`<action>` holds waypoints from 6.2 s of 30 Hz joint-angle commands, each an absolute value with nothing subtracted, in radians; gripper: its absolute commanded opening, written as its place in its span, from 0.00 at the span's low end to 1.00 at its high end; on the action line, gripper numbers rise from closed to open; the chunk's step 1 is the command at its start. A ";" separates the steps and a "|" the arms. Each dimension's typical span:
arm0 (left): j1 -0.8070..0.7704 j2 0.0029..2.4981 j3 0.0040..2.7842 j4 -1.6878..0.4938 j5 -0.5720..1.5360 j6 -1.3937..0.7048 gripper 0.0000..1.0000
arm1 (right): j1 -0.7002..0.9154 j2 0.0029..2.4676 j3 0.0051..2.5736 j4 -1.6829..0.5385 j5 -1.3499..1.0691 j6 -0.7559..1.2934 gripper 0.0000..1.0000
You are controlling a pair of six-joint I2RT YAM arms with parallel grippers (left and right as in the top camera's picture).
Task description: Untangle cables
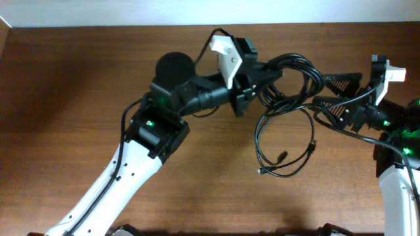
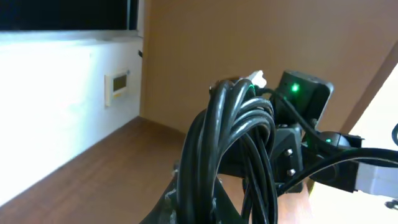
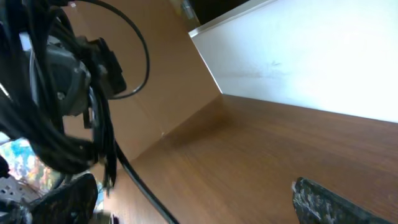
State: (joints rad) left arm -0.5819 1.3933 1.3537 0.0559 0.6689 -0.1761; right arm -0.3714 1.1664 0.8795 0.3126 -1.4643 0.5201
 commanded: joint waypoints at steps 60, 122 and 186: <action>-0.556 1.386 1.363 0.043 1.270 -0.303 0.00 | -0.591 1.234 0.877 0.273 -0.830 0.442 0.99; -0.557 1.376 1.363 -0.001 1.104 -0.223 0.00 | -0.167 1.233 0.878 0.658 -1.516 0.868 0.92; -0.609 1.431 1.363 -0.196 0.609 -0.370 0.99 | -0.222 1.285 0.878 0.689 -1.504 0.871 0.04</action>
State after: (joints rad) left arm -0.6125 1.4025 1.3590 -0.1860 0.6594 -0.3637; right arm -0.2203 1.2896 0.8783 0.6811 -1.4685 0.8677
